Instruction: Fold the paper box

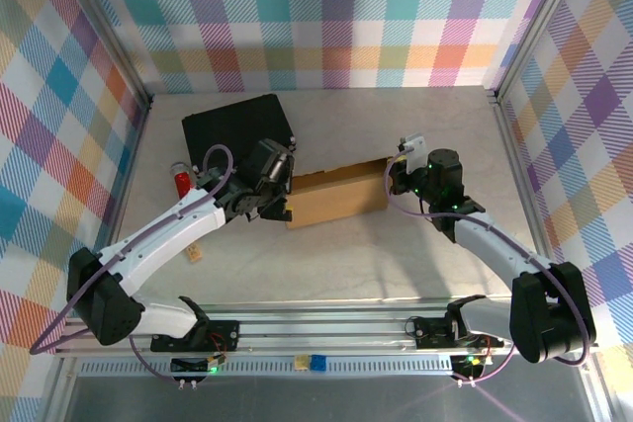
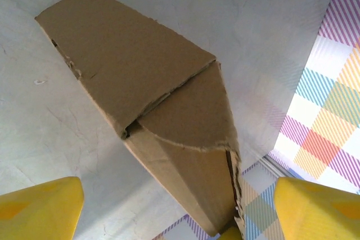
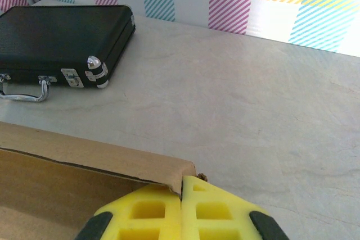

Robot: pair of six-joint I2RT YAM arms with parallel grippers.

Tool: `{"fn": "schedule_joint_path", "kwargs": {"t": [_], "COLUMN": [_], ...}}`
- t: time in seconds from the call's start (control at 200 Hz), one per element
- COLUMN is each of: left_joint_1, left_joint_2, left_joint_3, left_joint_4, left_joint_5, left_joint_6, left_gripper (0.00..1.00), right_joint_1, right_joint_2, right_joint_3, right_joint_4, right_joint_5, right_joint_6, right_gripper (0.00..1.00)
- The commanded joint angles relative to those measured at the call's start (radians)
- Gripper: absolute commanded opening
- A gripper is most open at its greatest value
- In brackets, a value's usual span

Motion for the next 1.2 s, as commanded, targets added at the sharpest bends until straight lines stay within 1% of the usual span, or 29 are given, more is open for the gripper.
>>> {"fn": "schedule_joint_path", "kwargs": {"t": [0.0,0.045,0.125,0.29,0.35,0.385,0.44,0.48,0.59,0.725,0.815,0.84,0.98,1.195], "left_joint_1": [-0.010,-0.010,-0.013,-0.037,-0.047,-0.052,-0.056,-0.056,-0.057,-0.060,-0.059,-0.060,-0.059,-0.061], "left_joint_2": [0.031,0.046,0.065,0.067,0.063,0.060,0.055,0.055,0.055,0.056,0.063,0.066,0.075,0.076], "left_joint_3": [-0.040,-0.046,-0.043,-0.049,-0.057,-0.064,-0.079,-0.085,-0.088,-0.088,-0.091,-0.091,-0.090,-0.088], "left_joint_4": [0.094,0.124,0.122,0.076,0.051,0.047,0.051,0.050,0.039,0.026,0.030,0.032,0.033,0.029], "left_joint_5": [-0.062,-0.067,-0.066,-0.102,-0.119,-0.128,-0.139,-0.144,-0.155,-0.167,-0.166,-0.166,-0.166,-0.172], "left_joint_6": [-0.035,-0.025,-0.018,-0.023,-0.037,-0.044,-0.054,-0.057,-0.058,-0.053,-0.055,-0.053,-0.050,-0.045], "left_gripper": [0.87,0.86,0.85,0.76,0.74,0.73,0.71,0.68,0.67,0.67,0.66,0.64,0.64,0.63], "right_joint_1": [0.007,0.007,0.007,0.007,0.007,0.006,0.007,0.007,0.007,0.007,0.007,0.007,0.006,0.006], "right_joint_2": [-0.005,-0.005,-0.003,-0.003,-0.011,-0.016,-0.024,-0.032,-0.060,-0.093,-0.103,-0.105,-0.143,-0.217], "right_joint_3": [-0.017,-0.016,-0.014,-0.006,-0.003,-0.002,0.000,0.002,0.002,0.003,0.022,0.026,0.032,0.067], "right_joint_4": [0.011,0.011,0.007,-0.012,-0.024,-0.034,-0.050,-0.065,-0.102,-0.143,-0.192,-0.203,-0.245,-0.343], "right_joint_5": [-0.004,-0.004,-0.005,-0.007,-0.010,-0.013,-0.016,-0.021,-0.029,-0.063,-0.095,-0.100,-0.140,-0.205], "right_joint_6": [0.006,0.007,0.010,0.026,0.031,0.033,0.036,0.036,0.038,0.048,0.059,0.063,0.092,0.196], "right_gripper": [0.00,0.00,0.00,0.00,0.05,0.12,0.17,0.20,0.26,0.38,0.44,0.46,0.57,0.65]}}
